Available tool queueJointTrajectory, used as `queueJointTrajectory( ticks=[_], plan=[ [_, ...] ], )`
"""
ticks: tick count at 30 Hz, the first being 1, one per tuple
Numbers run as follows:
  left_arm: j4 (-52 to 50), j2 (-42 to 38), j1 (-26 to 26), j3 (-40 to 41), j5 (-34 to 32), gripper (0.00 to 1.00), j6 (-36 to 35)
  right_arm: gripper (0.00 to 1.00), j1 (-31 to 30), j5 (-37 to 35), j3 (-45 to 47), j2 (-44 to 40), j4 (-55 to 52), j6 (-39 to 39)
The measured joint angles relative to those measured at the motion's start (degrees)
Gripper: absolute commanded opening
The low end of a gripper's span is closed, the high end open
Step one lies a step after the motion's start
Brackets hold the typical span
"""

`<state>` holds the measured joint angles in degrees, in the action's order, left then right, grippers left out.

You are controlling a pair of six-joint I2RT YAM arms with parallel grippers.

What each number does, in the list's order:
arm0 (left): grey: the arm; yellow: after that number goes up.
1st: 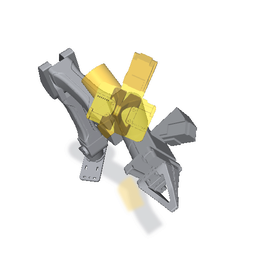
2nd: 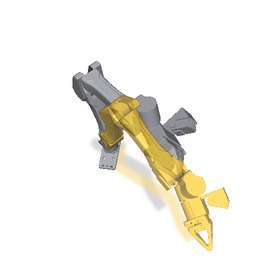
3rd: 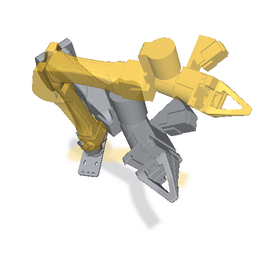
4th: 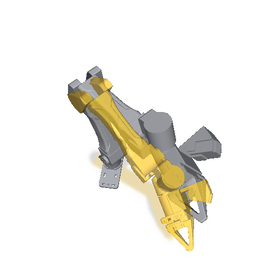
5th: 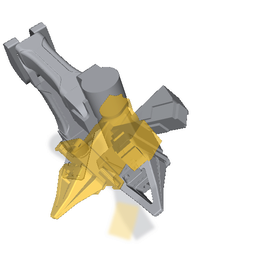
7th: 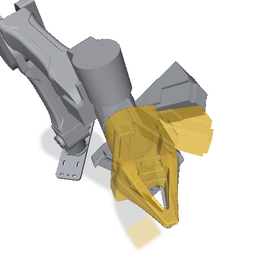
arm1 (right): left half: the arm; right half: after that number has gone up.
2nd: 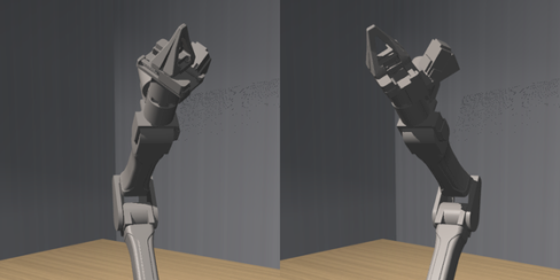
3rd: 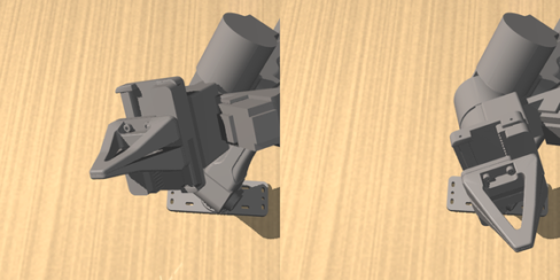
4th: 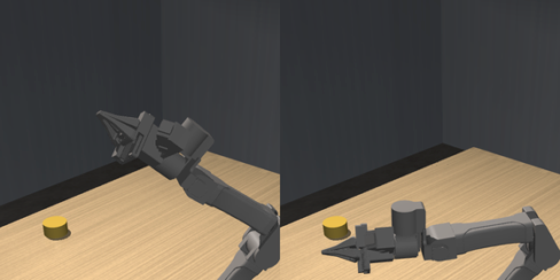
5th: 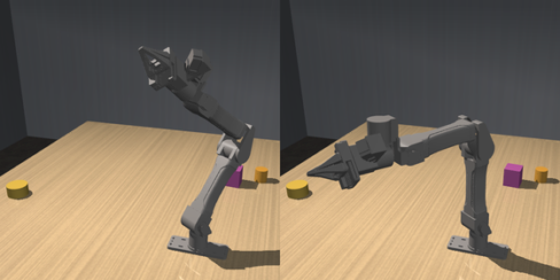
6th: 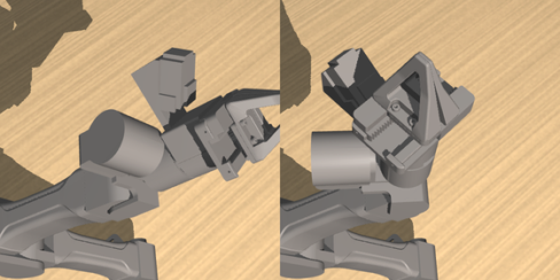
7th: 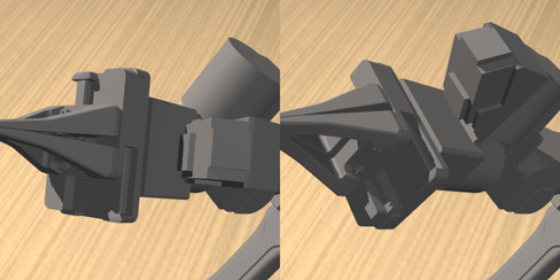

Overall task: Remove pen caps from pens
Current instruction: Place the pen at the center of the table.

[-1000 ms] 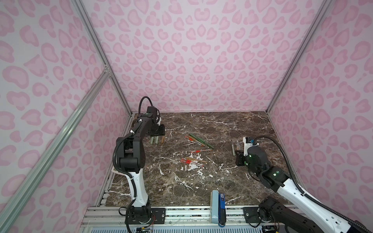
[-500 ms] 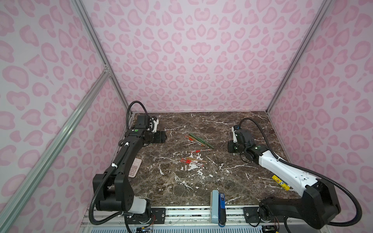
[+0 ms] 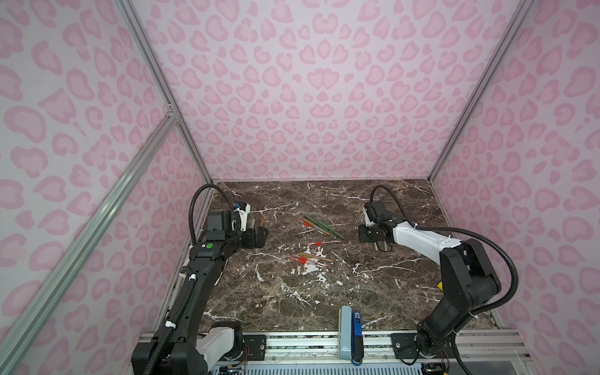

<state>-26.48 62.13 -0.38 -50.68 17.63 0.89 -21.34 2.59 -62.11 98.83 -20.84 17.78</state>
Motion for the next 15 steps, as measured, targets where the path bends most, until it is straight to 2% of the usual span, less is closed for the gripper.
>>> queueJointTrajectory(
  ticks=[11, 15],
  plan=[
    [3.39, -0.70, 3.04, 1.40, 2.14, 0.98, 0.24, 0.00, 0.74, -1.14, -1.11, 6.91, 0.22, -0.44],
    [3.82, -0.72, 4.15, 1.20, 2.60, 0.98, 0.66, 0.05, 0.90, -1.73, -1.66, 7.78, 1.36, -0.46]
  ],
)
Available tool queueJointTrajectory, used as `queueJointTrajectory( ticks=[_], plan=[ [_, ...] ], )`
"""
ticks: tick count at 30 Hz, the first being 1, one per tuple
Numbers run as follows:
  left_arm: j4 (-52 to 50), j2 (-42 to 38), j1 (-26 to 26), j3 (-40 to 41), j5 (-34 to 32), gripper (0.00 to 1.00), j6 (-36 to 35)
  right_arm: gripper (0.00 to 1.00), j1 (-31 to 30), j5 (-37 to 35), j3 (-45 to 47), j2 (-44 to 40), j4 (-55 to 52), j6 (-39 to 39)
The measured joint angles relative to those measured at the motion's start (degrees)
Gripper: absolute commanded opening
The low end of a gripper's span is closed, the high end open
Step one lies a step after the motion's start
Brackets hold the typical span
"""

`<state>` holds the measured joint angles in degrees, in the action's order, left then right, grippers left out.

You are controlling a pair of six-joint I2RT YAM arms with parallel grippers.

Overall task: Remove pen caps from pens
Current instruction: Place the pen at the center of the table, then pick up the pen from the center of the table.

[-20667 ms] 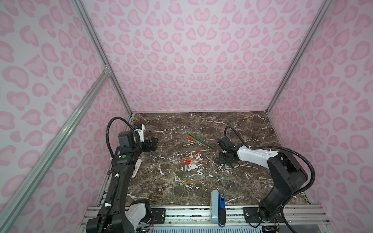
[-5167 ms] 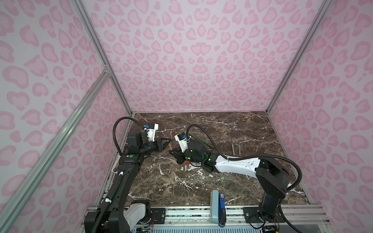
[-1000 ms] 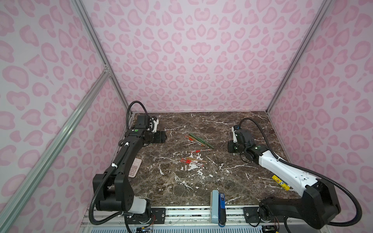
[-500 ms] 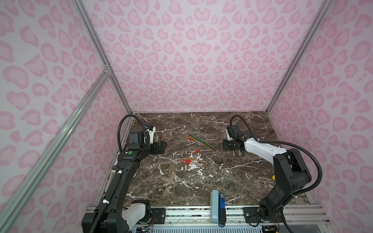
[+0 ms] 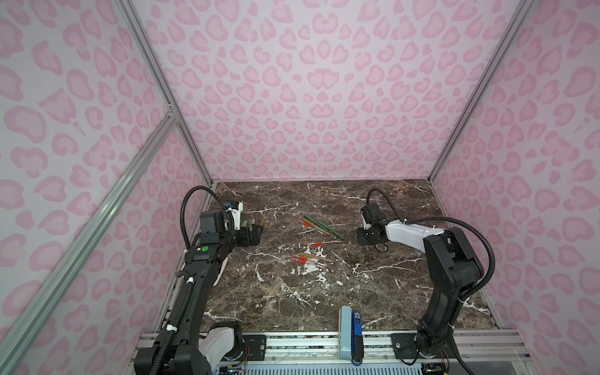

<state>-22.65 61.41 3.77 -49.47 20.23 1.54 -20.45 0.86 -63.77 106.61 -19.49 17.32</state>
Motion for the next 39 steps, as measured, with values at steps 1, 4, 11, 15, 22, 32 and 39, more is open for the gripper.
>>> queueJointTrajectory(
  ticks=[1, 4, 11, 15, 22, 32, 39],
  plan=[
    [0.02, -0.04, 0.13, 0.00, 0.02, 0.98, 0.00, 0.06, 0.00, -0.28, -0.02, 0.13, 0.39, 0.00],
    [0.17, -0.07, 0.50, 0.09, 0.33, 0.98, 0.02, 0.14, 0.00, -0.98, -0.31, 0.66, 1.22, -0.02],
    [0.39, -0.22, 1.44, 0.11, 0.74, 0.98, 0.44, 0.28, 0.00, -1.29, -0.17, 0.37, 1.22, 0.04],
    [0.33, -0.35, 1.77, 0.04, 1.01, 0.98, 0.63, 0.31, 0.04, -1.27, 0.11, -1.22, -0.35, 0.04],
    [0.35, -0.70, 2.29, 0.09, 1.03, 0.98, 0.90, 0.35, -0.68, -1.33, 0.55, -8.66, -2.93, 0.00],
    [0.33, -1.29, 2.89, -0.17, 1.44, 0.98, 1.07, 0.54, -8.20, 3.72, 2.95, -17.33, -6.12, -4.68],
    [0.35, -1.11, 3.37, -0.37, 1.84, 0.98, 1.53, 0.47, -13.53, 8.70, 2.47, -16.15, -7.41, -10.97]
  ],
)
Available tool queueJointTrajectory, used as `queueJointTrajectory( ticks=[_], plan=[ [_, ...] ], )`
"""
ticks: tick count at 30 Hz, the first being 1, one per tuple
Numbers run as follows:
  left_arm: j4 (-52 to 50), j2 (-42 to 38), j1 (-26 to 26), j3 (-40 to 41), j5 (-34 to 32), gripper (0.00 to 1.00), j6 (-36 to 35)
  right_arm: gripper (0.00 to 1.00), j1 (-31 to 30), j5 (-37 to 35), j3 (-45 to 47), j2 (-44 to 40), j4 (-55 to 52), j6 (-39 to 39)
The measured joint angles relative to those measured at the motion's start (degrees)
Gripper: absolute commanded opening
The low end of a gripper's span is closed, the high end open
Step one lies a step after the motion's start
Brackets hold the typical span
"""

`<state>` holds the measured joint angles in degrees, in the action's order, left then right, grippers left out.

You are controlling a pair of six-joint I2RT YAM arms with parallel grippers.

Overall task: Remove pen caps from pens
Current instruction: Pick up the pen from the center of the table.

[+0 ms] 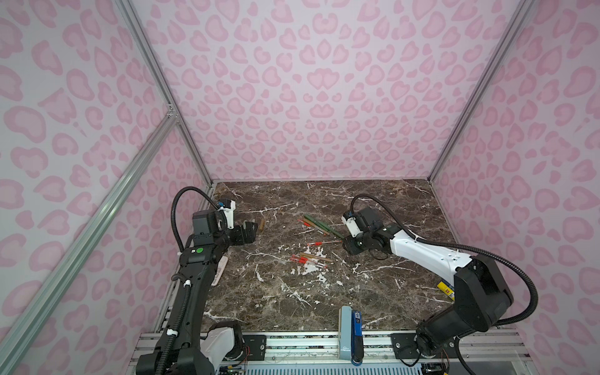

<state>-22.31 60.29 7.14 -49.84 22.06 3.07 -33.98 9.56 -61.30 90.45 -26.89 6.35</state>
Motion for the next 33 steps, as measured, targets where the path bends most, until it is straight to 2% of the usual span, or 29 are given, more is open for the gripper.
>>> queueJointTrajectory(
  ticks=[4, 11, 25, 33],
  plan=[
    [-0.09, -0.02, 0.17, 0.04, 0.00, 0.98, 0.00, 0.44, -2.84, 3.41, -1.33, 2.49, -0.50, -3.93],
    [-0.04, -0.52, 0.39, 0.39, 0.15, 0.98, 0.02, 0.40, -5.03, 5.14, -5.49, 8.63, -2.10, -7.65],
    [0.04, 0.00, 0.72, 0.24, 0.39, 0.98, 0.35, 0.38, -6.49, 7.23, -11.93, 18.58, -2.78, -11.78],
    [-0.02, 0.31, 0.72, 0.07, 0.39, 0.98, 0.35, 0.33, -7.13, 7.41, -16.09, 24.02, -3.54, -13.81]
  ],
)
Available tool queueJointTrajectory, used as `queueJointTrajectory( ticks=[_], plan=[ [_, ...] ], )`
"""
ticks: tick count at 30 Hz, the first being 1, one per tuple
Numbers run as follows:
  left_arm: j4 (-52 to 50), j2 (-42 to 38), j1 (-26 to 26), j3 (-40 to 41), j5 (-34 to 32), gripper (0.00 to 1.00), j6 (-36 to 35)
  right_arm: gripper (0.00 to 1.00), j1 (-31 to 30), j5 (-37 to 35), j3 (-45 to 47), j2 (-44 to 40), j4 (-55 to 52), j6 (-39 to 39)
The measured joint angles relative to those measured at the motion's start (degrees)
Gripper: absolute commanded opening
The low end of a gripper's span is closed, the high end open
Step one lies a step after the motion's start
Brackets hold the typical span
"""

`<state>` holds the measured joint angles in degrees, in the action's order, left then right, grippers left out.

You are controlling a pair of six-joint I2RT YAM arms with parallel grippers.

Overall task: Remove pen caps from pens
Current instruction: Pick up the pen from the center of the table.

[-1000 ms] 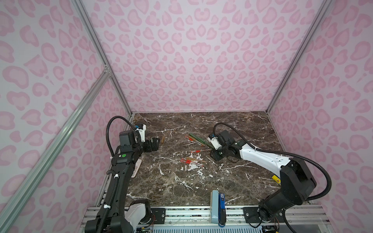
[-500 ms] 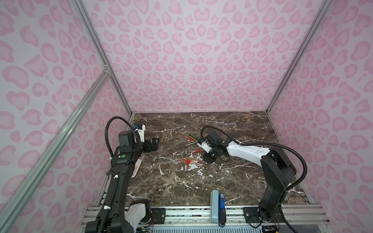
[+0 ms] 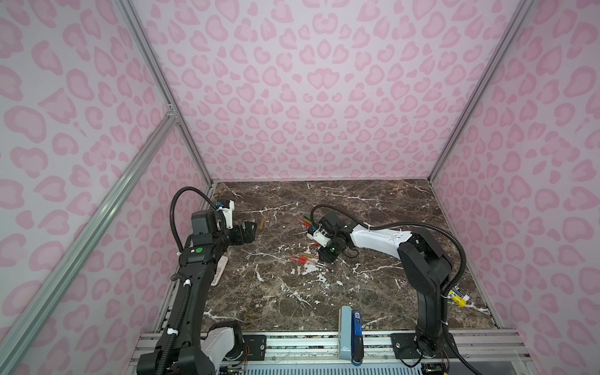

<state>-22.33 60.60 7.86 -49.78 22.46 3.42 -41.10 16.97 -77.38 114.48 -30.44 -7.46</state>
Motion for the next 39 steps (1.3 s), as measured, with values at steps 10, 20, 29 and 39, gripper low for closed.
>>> queueJointTrajectory(
  ticks=[10, 20, 29, 39],
  plan=[
    [-0.09, 0.57, 0.07, -0.24, 0.02, 0.98, -0.02, 0.22, -0.87, 0.61, -0.92, 3.04, 4.68, -4.37],
    [0.02, 0.15, 0.70, -0.17, 0.11, 0.98, 0.00, 0.10, -1.53, -0.98, -1.14, 2.45, 4.61, -8.17],
    [1.14, -0.79, 0.70, 0.72, 3.48, 0.98, 1.55, 0.06, -2.62, -2.47, -1.55, -6.34, 0.20, -4.76],
    [7.56, -0.94, 0.46, 4.92, 15.37, 0.97, 10.78, 0.04, -10.08, -3.30, 2.19, -13.29, 15.02, 11.80]
  ],
)
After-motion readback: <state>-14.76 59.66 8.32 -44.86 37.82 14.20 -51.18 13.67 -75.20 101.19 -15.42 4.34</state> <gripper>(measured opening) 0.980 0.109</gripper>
